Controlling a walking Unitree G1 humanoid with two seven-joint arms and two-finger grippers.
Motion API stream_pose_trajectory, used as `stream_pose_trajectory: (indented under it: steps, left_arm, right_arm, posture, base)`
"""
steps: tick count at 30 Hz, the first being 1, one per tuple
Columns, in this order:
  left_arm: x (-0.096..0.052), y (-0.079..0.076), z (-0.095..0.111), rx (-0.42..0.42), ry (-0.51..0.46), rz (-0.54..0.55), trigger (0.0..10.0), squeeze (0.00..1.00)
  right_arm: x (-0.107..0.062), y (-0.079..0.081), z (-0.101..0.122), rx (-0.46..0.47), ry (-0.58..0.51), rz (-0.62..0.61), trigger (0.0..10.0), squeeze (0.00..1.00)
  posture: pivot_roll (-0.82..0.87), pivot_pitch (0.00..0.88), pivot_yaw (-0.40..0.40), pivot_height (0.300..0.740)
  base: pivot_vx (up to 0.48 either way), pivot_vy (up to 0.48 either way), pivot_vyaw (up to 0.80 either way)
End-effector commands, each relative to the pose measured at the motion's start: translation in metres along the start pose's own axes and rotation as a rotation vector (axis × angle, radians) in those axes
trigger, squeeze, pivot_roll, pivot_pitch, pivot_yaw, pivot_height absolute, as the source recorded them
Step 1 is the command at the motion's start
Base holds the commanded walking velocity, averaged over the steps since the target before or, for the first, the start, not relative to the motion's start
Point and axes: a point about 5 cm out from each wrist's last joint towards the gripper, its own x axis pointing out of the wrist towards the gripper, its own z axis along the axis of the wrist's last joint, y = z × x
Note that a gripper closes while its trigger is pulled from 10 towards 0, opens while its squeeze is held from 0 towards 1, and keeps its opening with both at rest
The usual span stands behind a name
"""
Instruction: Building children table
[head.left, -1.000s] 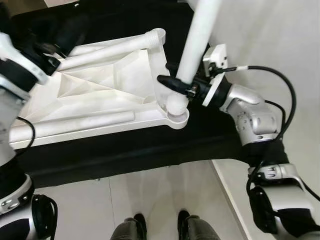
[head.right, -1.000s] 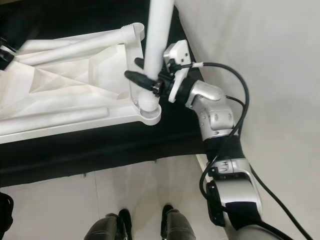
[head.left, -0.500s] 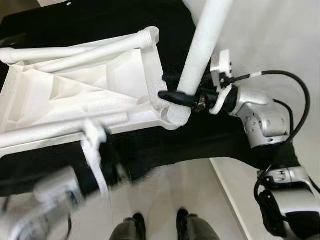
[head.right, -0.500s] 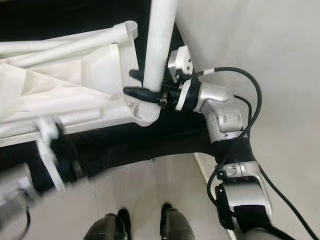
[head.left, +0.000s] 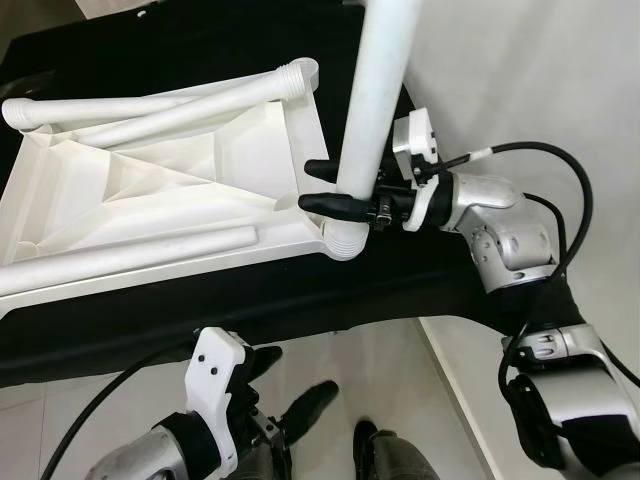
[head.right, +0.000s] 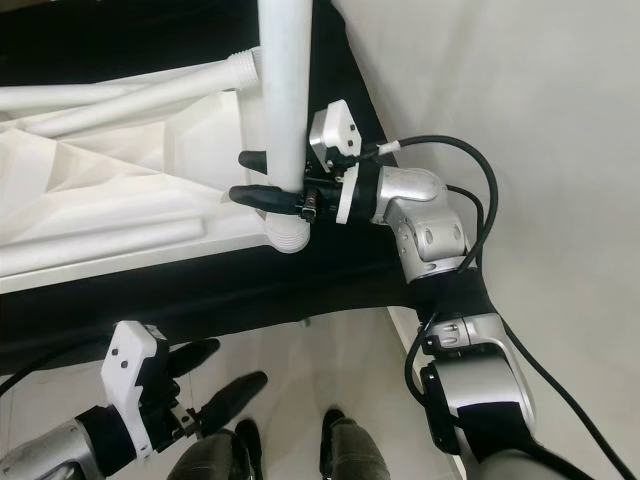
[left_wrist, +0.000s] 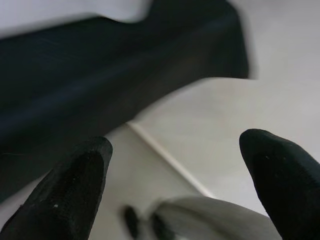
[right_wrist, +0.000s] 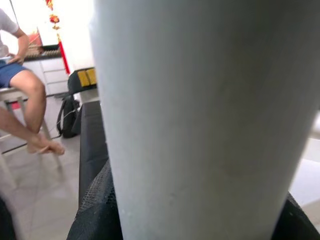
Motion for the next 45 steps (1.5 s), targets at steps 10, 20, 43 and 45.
stream_pose_trajectory:
  steps: [10, 20, 43, 45]
  left_arm:
    - [-0.006, -0.001, 0.003, 0.18, -0.055, 0.2, 10.0, 0.0]
    - [-0.008, -0.005, 0.001, 0.213, -0.085, 0.252, 10.0, 0.0]
    - [-0.01, -0.009, -0.001, 0.228, -0.093, 0.261, 10.0, 0.0]
    - [-0.01, -0.009, -0.001, 0.228, -0.093, 0.26, 10.0, 0.0]
  right_arm:
    - [0.008, -0.003, -0.017, 0.114, 0.066, 0.003, 10.0, 0.0]
    - [0.006, -0.006, -0.021, 0.242, 0.036, 0.017, 10.0, 0.0]
    - [0.002, -0.002, -0.025, -0.038, 0.183, -0.079, 10.0, 0.0]
    - [0.002, 0.0, -0.024, -0.052, 0.189, -0.067, 10.0, 0.0]
  posture:
    - [-0.04, 0.386, 0.031, 0.74]
    - [-0.03, 0.409, 0.029, 0.74]
    - [-0.04, 0.423, 0.038, 0.74]
    - [-0.04, 0.423, 0.038, 0.74]
  base:
    - [0.0, 0.0, 0.0]
    - [0.0, 0.0, 0.0]
    - [0.0, 0.0, 0.0]
    - [0.0, 0.0, 0.0]
